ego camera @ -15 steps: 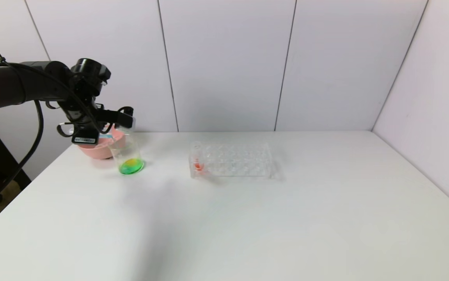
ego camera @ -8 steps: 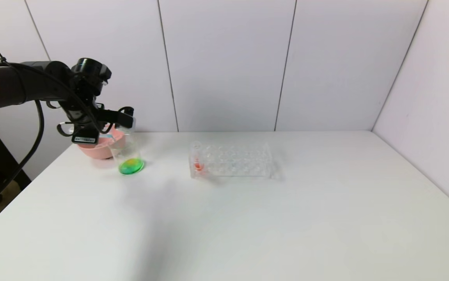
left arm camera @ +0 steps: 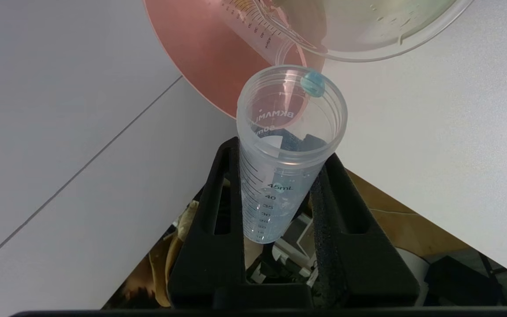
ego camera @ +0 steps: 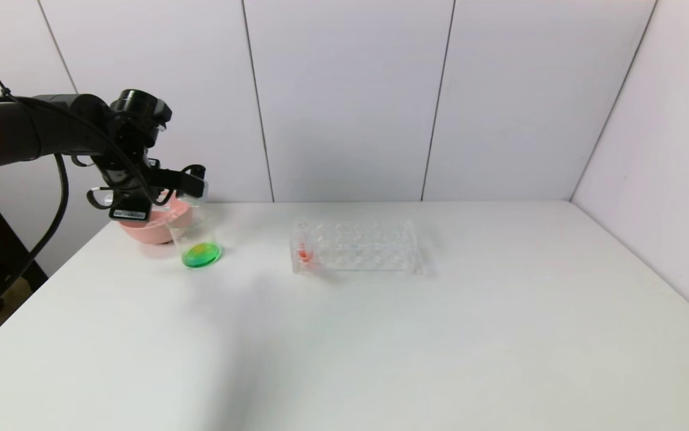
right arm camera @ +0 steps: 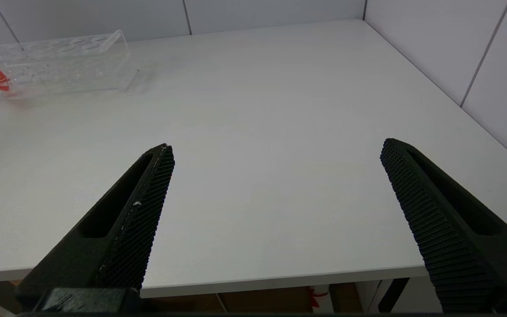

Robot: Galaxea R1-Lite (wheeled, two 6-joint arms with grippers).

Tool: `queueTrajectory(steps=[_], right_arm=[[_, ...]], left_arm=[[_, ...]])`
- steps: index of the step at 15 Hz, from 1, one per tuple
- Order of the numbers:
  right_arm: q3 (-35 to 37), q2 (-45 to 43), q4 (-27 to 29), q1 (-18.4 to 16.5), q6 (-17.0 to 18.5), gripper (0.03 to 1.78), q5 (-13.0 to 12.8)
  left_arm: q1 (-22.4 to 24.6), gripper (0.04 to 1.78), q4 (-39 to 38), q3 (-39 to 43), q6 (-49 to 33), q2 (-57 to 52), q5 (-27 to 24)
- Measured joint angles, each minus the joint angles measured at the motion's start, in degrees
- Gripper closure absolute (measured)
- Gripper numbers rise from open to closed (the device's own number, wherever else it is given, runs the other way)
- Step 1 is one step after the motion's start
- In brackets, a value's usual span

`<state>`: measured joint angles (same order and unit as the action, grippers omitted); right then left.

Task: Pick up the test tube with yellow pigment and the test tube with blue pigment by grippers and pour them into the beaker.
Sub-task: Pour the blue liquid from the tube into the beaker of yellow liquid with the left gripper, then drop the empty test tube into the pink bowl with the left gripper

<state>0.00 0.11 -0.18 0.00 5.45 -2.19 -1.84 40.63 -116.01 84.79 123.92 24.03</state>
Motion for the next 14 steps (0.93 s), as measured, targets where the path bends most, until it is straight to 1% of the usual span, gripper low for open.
queueTrajectory(steps=[4, 5, 7, 10, 12, 14], right_arm=[[0.0, 0.0, 0.0, 0.0, 0.0, 0.1, 0.0], [0.0, 0.0, 0.0, 0.0, 0.0, 0.1, 0.0], [0.0, 0.0, 0.0, 0.0, 0.0, 0.1, 0.0], [0.0, 0.0, 0.0, 0.0, 0.0, 0.1, 0.0], [0.0, 0.0, 0.0, 0.0, 0.0, 0.1, 0.0], [0.0, 0.0, 0.0, 0.0, 0.0, 0.1, 0.0]], left_arm=[[0.1, 1.37, -0.3, 0.0, -0.9, -0.5, -1.2], [0.3, 1.37, -0.8, 0.0, -2.1, -0.8, -2.3], [0.9, 1.37, -1.0, 0.0, -7.6, -1.6, -5.8], [2.4, 1.37, -2.5, 0.0, -21.7, -3.4, -15.5], [3.0, 1.37, -5.7, 0.0, -34.4, -4.3, -21.8], [3.6, 1.37, -10.5, 0.3, -48.2, -4.7, -25.7]])
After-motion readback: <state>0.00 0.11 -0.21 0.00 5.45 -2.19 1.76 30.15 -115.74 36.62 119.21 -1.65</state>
